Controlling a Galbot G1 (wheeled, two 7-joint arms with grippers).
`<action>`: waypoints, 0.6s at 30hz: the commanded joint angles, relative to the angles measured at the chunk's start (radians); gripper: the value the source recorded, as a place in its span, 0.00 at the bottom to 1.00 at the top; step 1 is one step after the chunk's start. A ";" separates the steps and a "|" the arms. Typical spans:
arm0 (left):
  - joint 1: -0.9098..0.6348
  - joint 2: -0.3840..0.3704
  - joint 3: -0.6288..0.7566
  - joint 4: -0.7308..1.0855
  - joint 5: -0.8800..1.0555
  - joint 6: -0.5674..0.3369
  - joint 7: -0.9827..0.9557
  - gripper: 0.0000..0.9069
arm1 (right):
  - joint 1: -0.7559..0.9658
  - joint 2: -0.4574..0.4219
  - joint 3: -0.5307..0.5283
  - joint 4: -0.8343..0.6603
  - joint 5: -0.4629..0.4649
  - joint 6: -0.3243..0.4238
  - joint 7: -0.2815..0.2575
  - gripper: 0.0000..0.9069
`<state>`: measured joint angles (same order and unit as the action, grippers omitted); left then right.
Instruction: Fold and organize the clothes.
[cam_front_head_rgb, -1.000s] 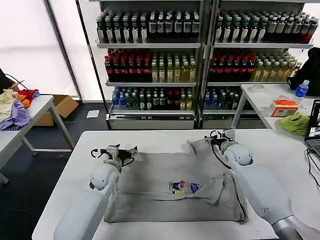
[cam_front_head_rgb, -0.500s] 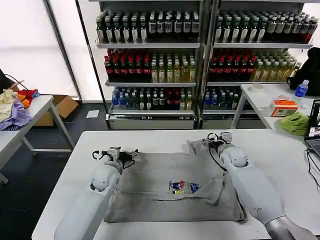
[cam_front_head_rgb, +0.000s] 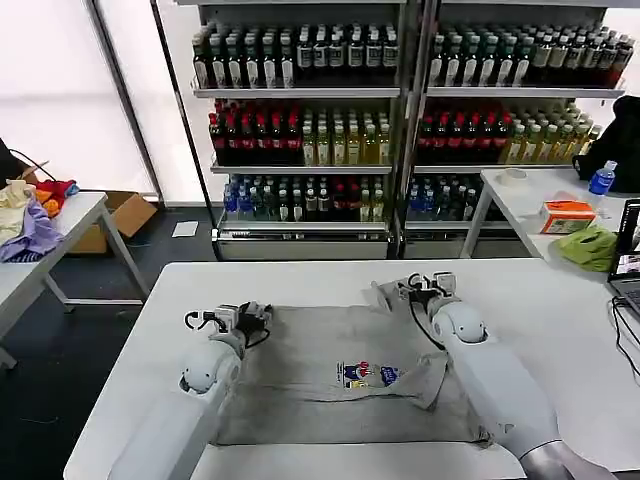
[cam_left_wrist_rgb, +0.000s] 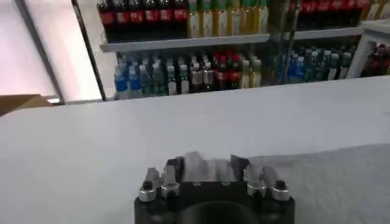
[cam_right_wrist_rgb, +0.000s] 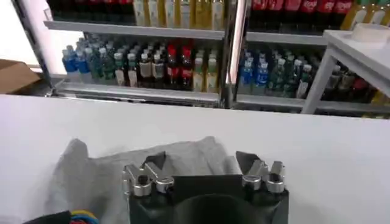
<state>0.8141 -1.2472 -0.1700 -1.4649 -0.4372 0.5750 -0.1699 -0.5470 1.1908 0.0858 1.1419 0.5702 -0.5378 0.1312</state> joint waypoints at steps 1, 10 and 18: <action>0.036 -0.009 0.003 -0.004 0.004 0.003 0.005 0.01 | -0.019 0.009 0.007 -0.001 -0.001 -0.009 0.007 0.00; 0.047 -0.005 -0.013 -0.005 -0.005 0.000 0.013 0.01 | -0.061 0.025 0.031 0.026 -0.002 -0.012 0.022 0.00; 0.030 -0.028 -0.017 -0.016 -0.008 -0.119 0.011 0.01 | -0.076 0.031 0.083 0.076 0.001 -0.001 0.015 0.00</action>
<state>0.8440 -1.2652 -0.1862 -1.4667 -0.4406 0.5508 -0.1623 -0.6061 1.2145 0.1388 1.1885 0.5692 -0.5388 0.1444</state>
